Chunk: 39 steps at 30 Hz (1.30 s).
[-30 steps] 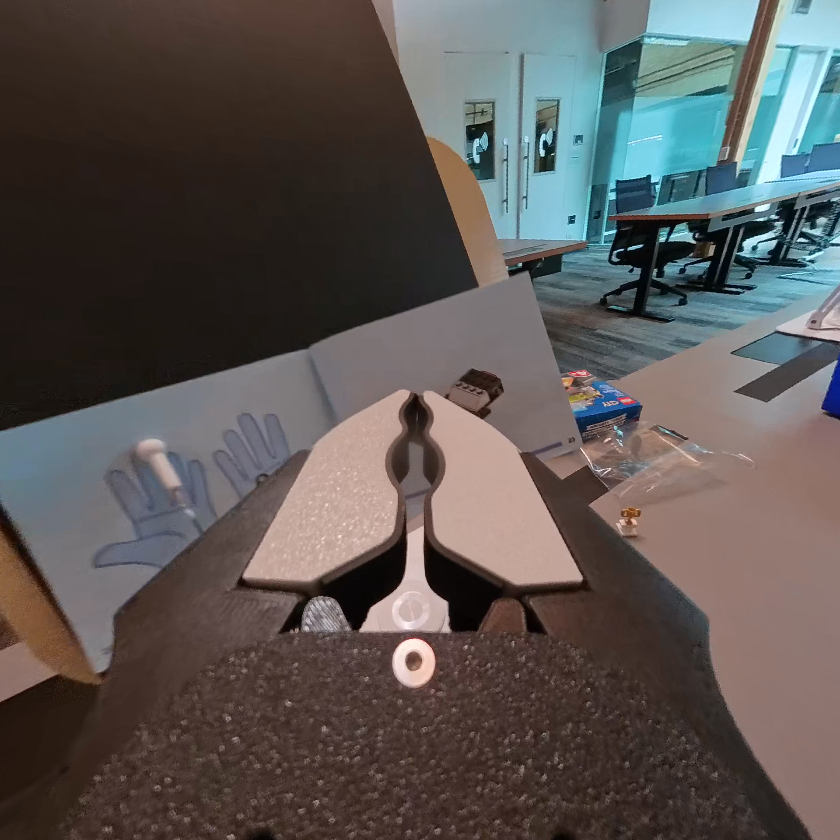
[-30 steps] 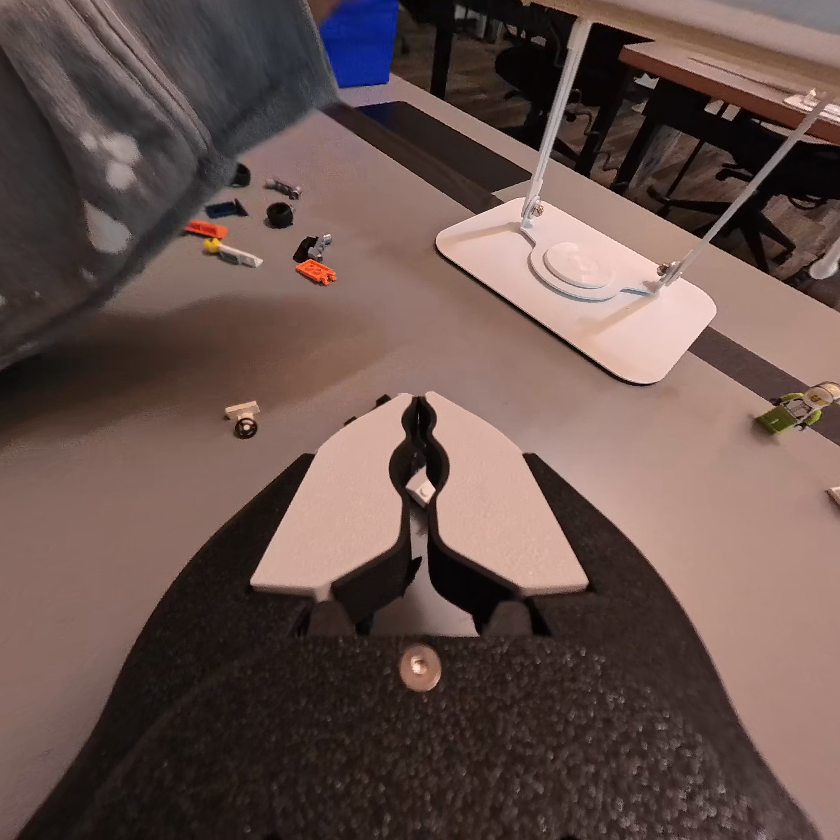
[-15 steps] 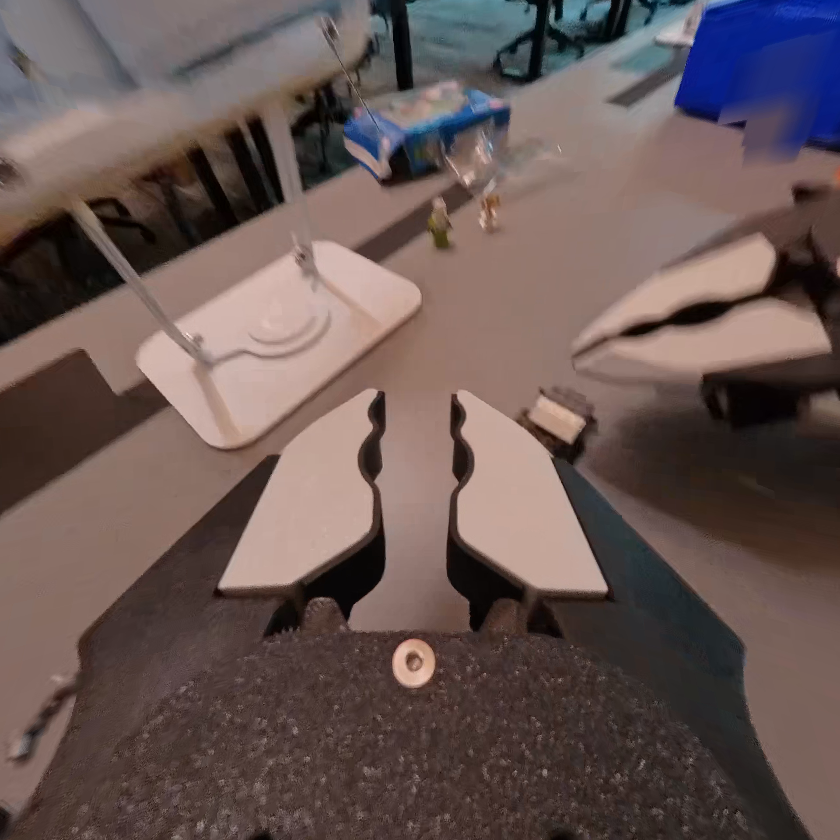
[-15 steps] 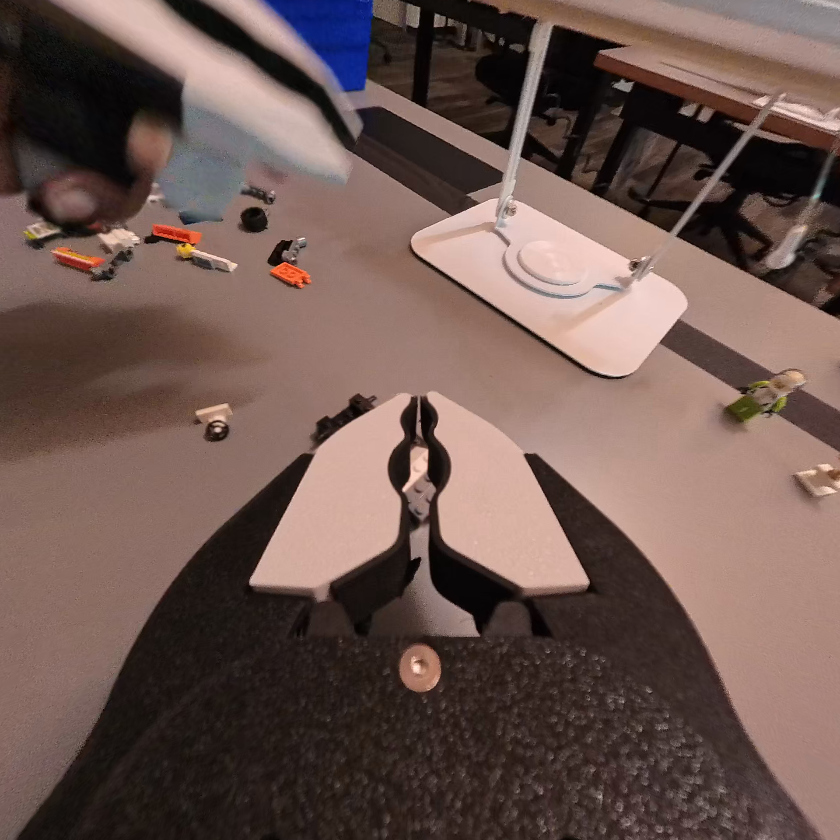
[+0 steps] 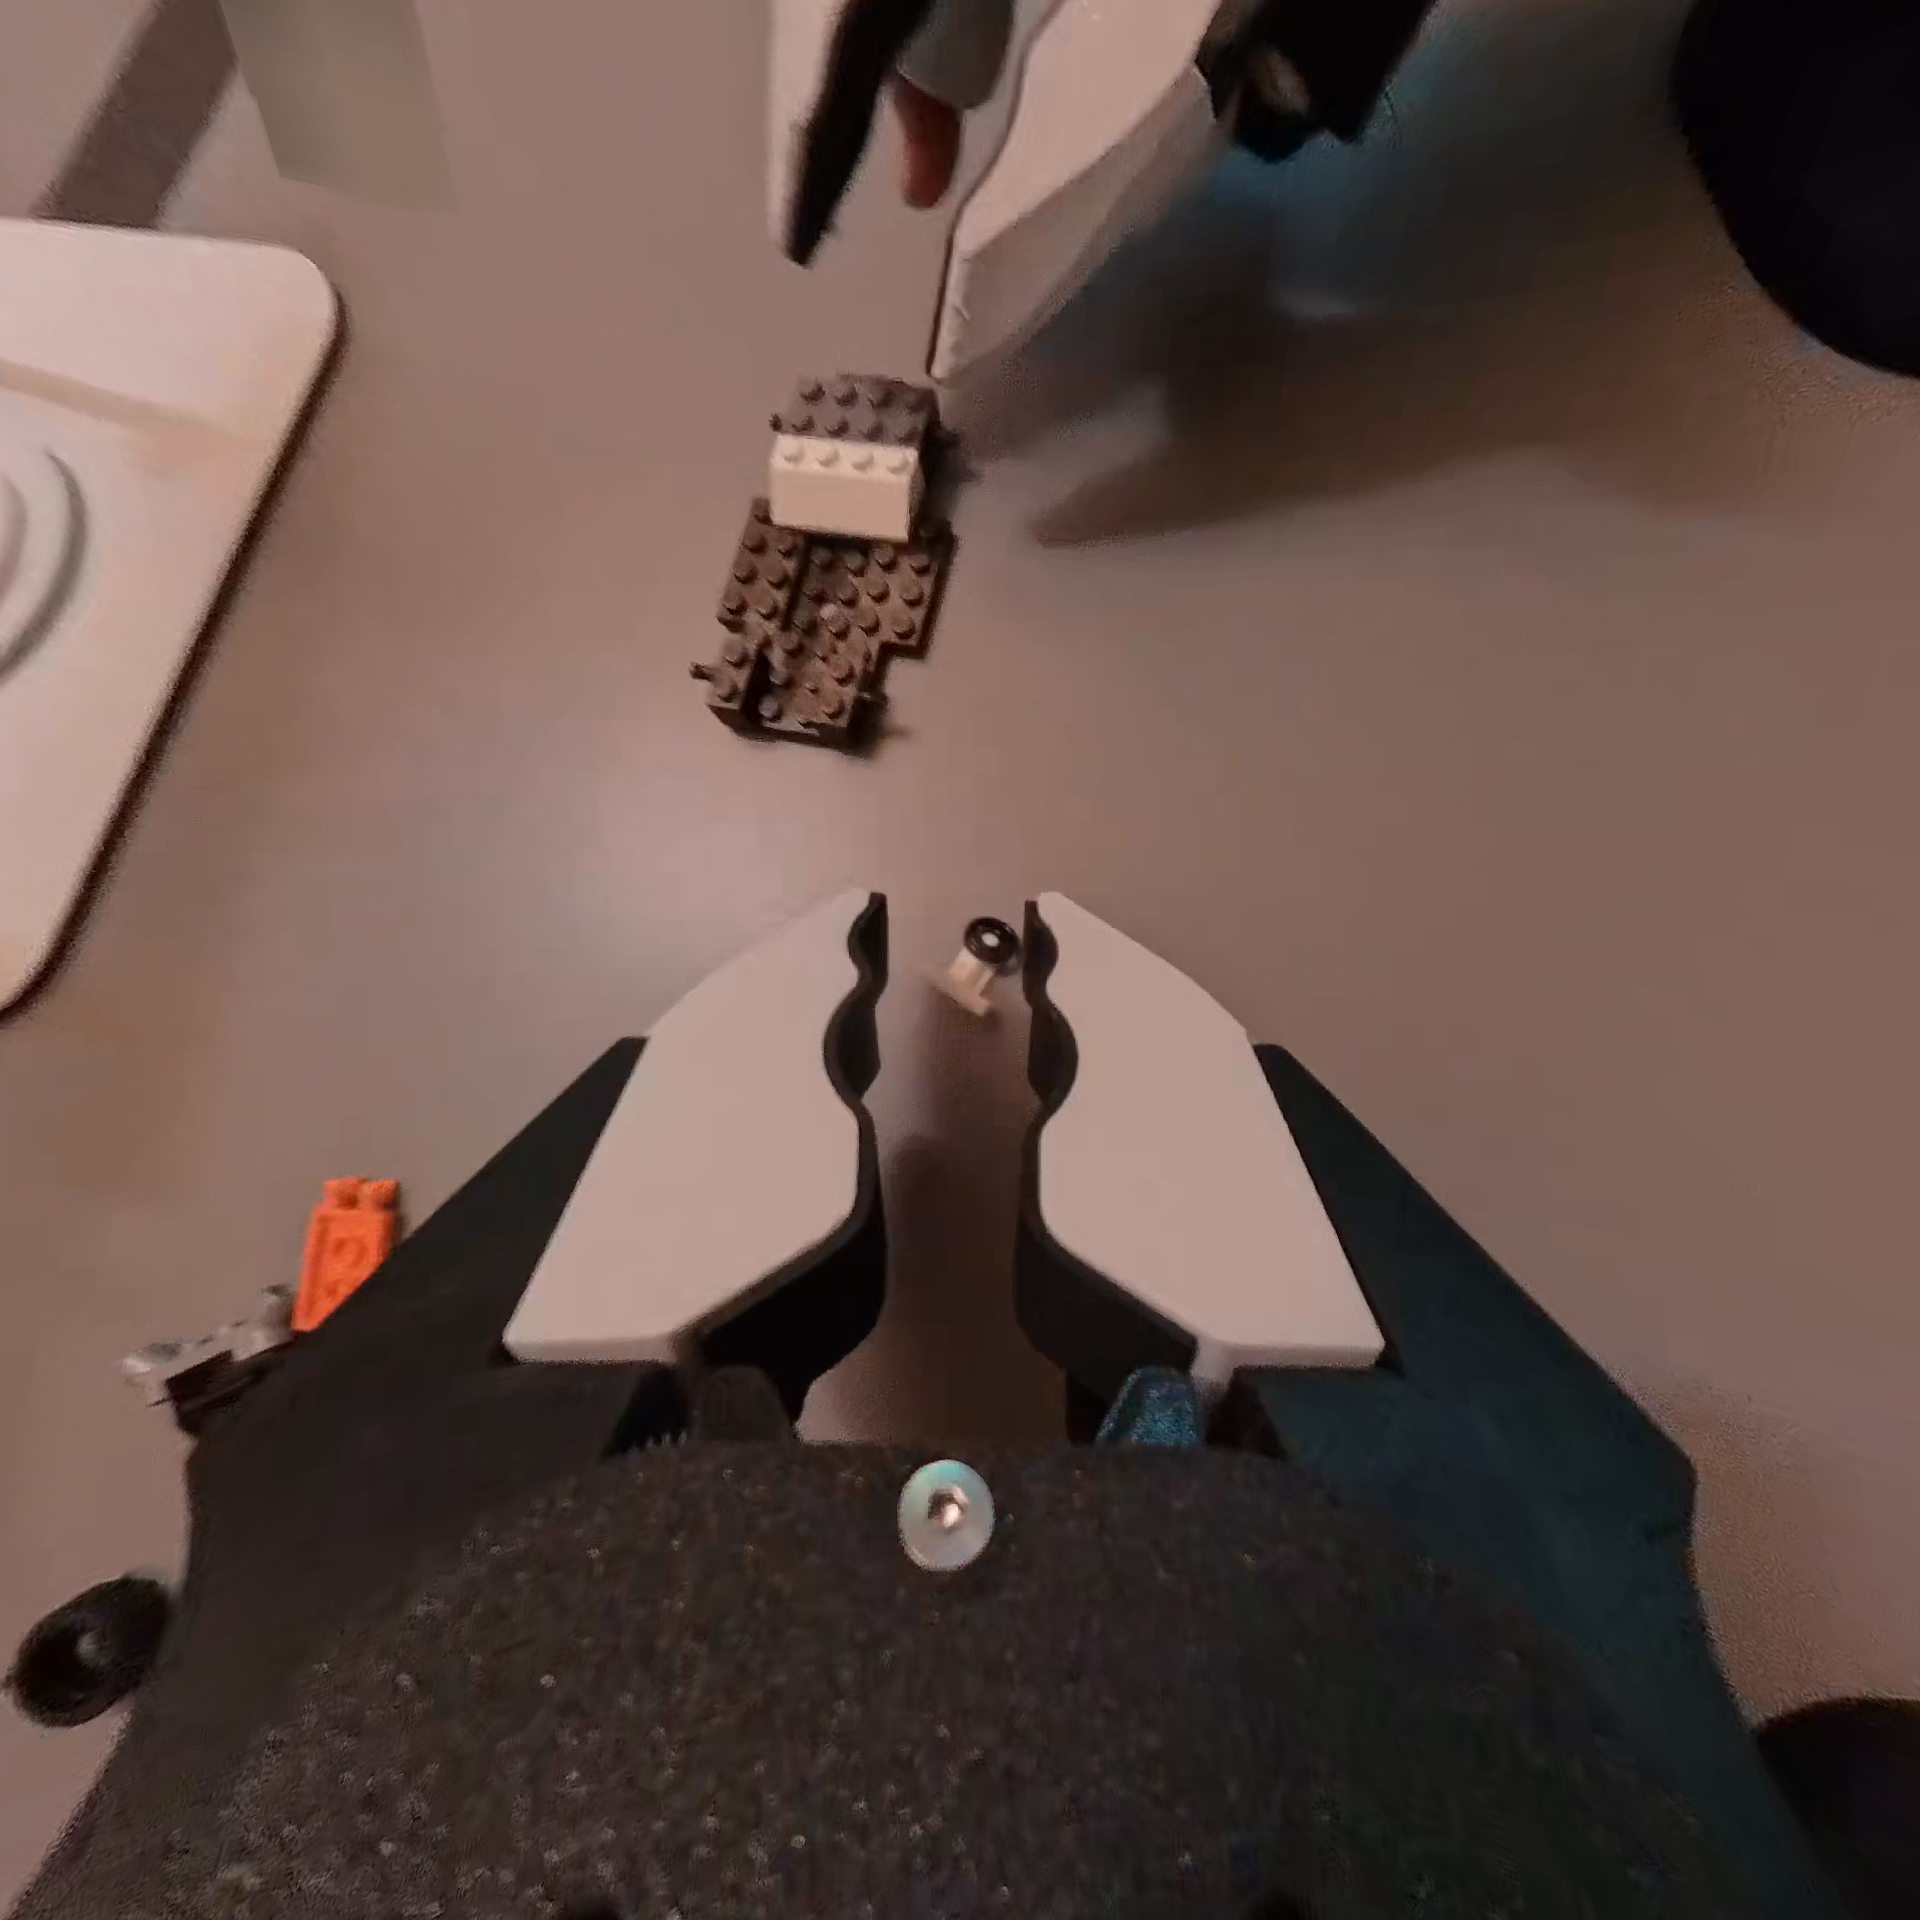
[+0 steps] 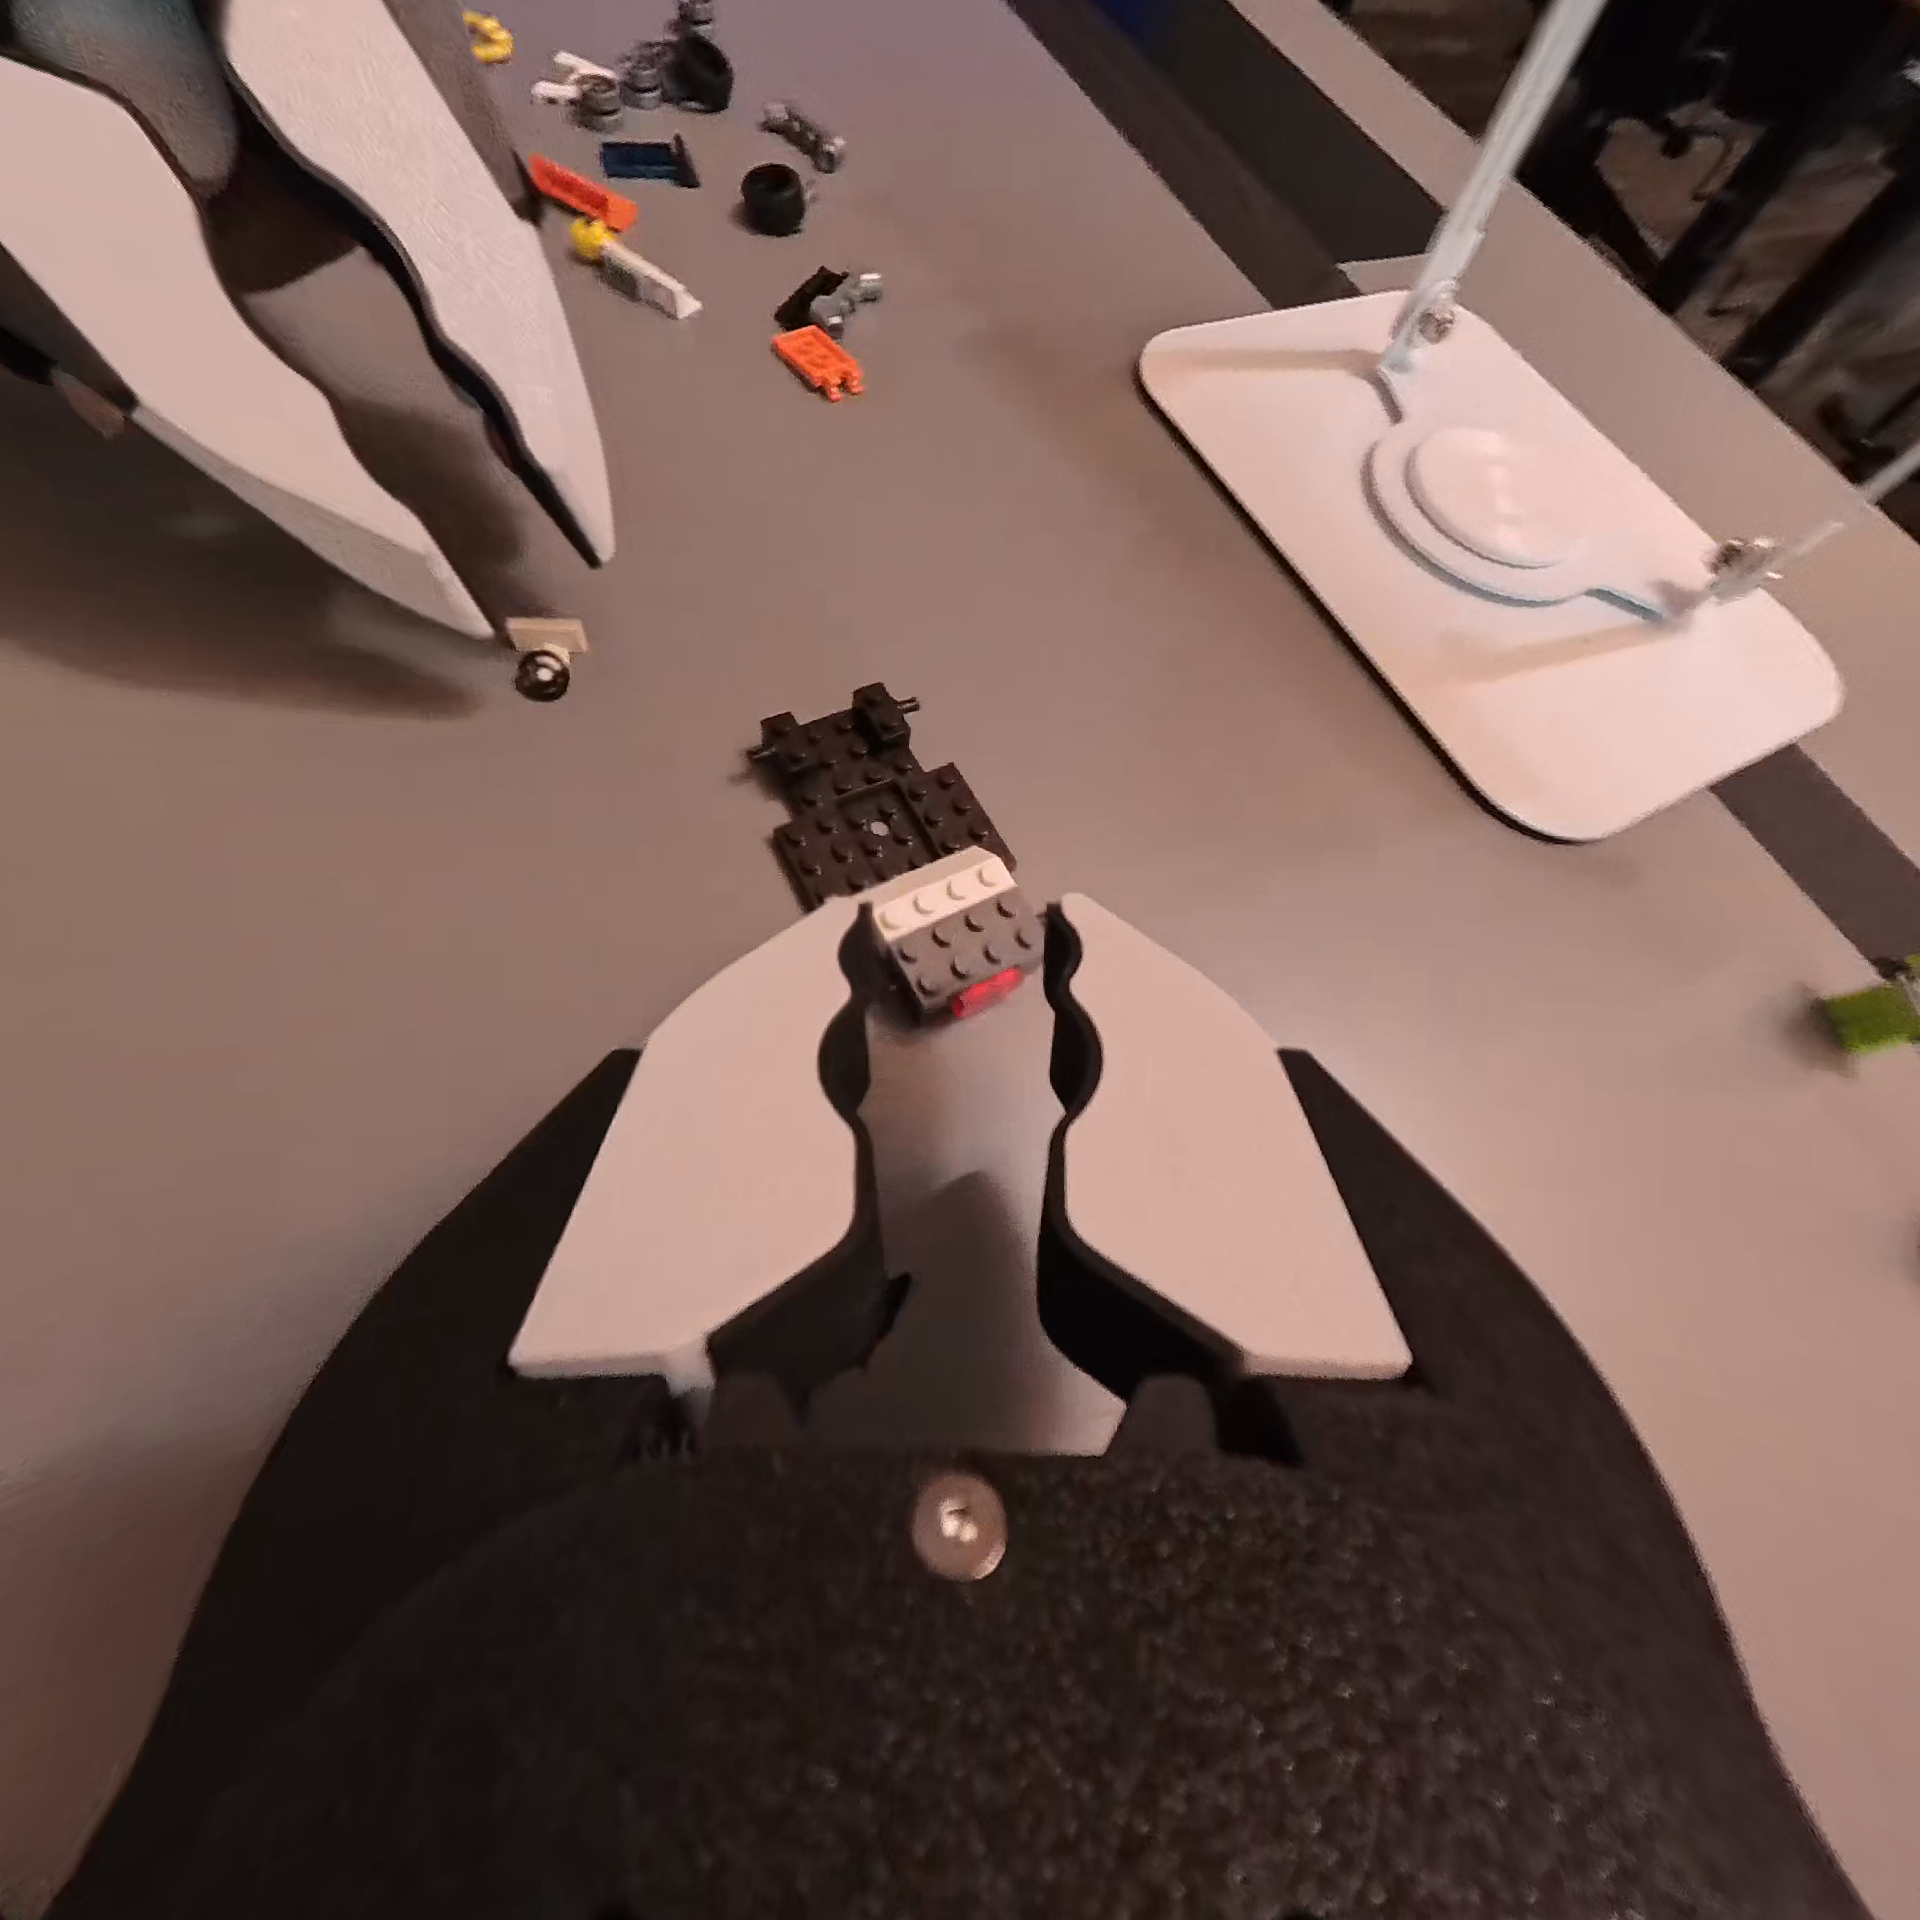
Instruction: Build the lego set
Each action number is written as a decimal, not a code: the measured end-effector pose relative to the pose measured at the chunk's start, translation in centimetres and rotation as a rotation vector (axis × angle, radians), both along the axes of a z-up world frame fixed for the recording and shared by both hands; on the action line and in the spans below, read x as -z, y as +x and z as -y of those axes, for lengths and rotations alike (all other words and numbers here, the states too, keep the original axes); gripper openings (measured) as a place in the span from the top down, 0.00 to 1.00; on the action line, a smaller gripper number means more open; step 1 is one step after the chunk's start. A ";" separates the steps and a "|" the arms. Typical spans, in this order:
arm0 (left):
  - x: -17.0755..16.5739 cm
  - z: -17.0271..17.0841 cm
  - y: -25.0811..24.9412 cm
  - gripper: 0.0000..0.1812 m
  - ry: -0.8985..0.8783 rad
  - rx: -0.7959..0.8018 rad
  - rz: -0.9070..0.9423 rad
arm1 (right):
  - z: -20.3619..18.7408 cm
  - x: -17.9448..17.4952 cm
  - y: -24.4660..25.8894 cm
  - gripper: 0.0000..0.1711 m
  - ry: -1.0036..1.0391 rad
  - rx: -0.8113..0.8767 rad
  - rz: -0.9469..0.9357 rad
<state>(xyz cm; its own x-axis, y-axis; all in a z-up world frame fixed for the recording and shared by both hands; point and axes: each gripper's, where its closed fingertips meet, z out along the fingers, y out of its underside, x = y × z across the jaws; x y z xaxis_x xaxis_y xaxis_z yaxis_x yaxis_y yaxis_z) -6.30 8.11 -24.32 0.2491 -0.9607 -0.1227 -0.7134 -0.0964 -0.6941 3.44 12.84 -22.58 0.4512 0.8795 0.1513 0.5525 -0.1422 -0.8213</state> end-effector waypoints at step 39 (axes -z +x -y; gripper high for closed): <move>-2.3 1.5 2.3 0.94 -0.037 0.082 0.203 | 5.6 -2.0 -3.3 0.75 -0.034 -0.352 0.044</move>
<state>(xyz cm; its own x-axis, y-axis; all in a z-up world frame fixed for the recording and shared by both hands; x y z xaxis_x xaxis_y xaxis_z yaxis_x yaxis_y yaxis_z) -3.96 6.60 -22.07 0.1858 -0.9817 -0.0425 -0.5657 -0.0714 -0.8215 0.12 7.20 -20.63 0.1136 0.9848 0.1315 0.6075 0.0359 -0.7935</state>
